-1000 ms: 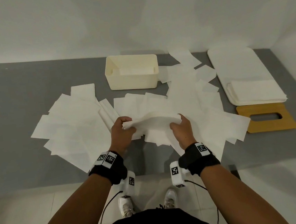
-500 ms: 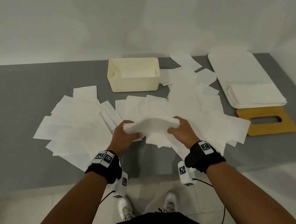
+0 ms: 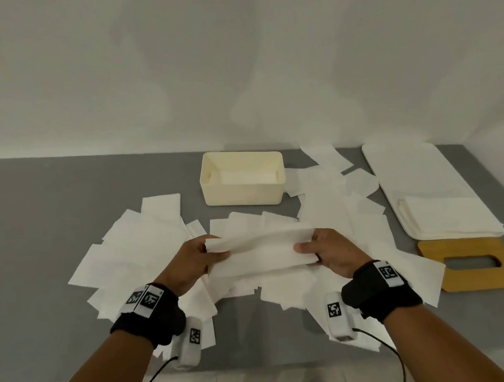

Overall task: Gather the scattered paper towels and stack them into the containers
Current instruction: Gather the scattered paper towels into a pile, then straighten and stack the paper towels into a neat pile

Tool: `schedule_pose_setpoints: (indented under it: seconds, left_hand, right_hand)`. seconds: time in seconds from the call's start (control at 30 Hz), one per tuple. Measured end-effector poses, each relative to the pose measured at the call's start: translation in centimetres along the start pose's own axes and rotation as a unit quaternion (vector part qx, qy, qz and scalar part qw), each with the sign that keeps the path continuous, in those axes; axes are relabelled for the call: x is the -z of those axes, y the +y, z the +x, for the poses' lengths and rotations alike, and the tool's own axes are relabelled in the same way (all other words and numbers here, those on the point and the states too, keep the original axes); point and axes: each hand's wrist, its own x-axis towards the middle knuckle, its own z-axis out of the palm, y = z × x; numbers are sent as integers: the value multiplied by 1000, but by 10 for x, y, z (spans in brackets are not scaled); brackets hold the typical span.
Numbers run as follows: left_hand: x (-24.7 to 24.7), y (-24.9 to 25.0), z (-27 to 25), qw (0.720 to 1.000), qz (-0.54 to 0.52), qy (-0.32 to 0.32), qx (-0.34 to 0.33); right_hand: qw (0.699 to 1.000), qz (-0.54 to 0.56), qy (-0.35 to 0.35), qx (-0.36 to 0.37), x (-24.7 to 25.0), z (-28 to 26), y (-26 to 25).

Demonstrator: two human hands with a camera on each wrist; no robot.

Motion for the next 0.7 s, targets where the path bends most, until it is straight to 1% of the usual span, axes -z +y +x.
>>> schedule_pose_setpoints:
  seconds: [0.07, 0.1, 0.17, 0.23, 0.3, 0.4, 0.47, 0.53, 0.6, 0.7]
  left_hand:
    - [11, 13, 13, 1000, 19, 15, 14]
    - [16, 19, 22, 999, 33, 38, 13]
    - [21, 31, 41, 993, 62, 98, -1]
    - [22, 46, 62, 983, 86, 161, -26]
    - [22, 63, 88, 966, 125, 216, -60]
    - [22, 90, 126, 923, 258, 270, -90]
    - [21, 103, 153, 898, 324, 280, -99]
    - [21, 111, 177, 889, 351, 274, -102]
    - [21, 114, 197, 882, 375, 270, -92]
    - [18, 109, 217, 860, 429, 260, -97]
  right_hand:
    - [1000, -5, 16, 2, -2, 10, -15]
    - [999, -21, 32, 9, -4, 16, -24]
    - [993, -75, 87, 29, -9, 31, -41]
    - [978, -128, 151, 64, -15, 49, -59]
    - [957, -181, 201, 103, -20, 69, -79]
    - [934, -236, 243, 116, -24, 102, -105]
    - [920, -260, 267, 116, -25, 124, -119]
    - [911, -282, 281, 106, -25, 142, -127]
    - [906, -303, 284, 80, -25, 158, -130]
    - [889, -343, 298, 59, -24, 172, -128]
